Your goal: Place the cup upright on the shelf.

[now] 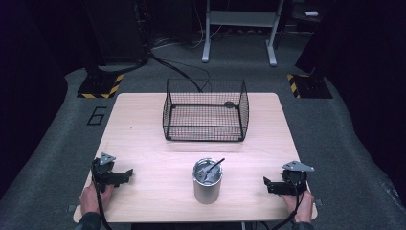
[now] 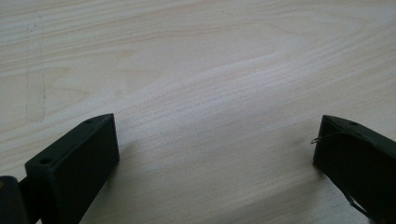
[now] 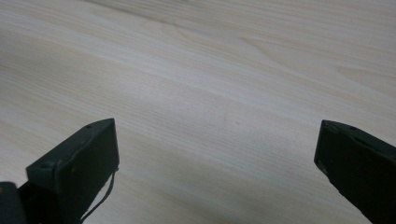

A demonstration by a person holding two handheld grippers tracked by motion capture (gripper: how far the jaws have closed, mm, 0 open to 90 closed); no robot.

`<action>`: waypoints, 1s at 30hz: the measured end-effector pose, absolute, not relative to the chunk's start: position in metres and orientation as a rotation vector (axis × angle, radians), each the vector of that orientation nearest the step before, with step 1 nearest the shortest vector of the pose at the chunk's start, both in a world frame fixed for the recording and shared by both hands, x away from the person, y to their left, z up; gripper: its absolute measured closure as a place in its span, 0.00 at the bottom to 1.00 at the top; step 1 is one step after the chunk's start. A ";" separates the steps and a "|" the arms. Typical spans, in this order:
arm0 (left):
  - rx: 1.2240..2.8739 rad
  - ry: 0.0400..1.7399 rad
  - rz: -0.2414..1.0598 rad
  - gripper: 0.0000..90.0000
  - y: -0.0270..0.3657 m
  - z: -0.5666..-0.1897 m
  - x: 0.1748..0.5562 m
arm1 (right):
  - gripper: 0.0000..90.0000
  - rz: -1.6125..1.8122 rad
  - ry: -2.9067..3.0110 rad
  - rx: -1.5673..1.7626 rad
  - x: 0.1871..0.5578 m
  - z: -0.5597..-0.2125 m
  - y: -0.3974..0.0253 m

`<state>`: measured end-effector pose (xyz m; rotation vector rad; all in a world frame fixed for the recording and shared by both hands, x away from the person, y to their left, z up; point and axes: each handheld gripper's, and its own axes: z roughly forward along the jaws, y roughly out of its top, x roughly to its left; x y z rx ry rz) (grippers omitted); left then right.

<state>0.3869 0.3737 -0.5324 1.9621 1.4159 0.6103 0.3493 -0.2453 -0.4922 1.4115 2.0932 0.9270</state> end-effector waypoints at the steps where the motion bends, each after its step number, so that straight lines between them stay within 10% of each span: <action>1: 1.962 1.416 0.610 0.00 0.374 -0.532 0.387 | 0.00 0.933 2.103 1.392 0.348 -0.487 -0.241; 30: 1.962 1.417 0.610 0.00 0.374 -0.532 0.387 | 0.00 1.042 2.237 1.201 0.337 -0.450 -0.181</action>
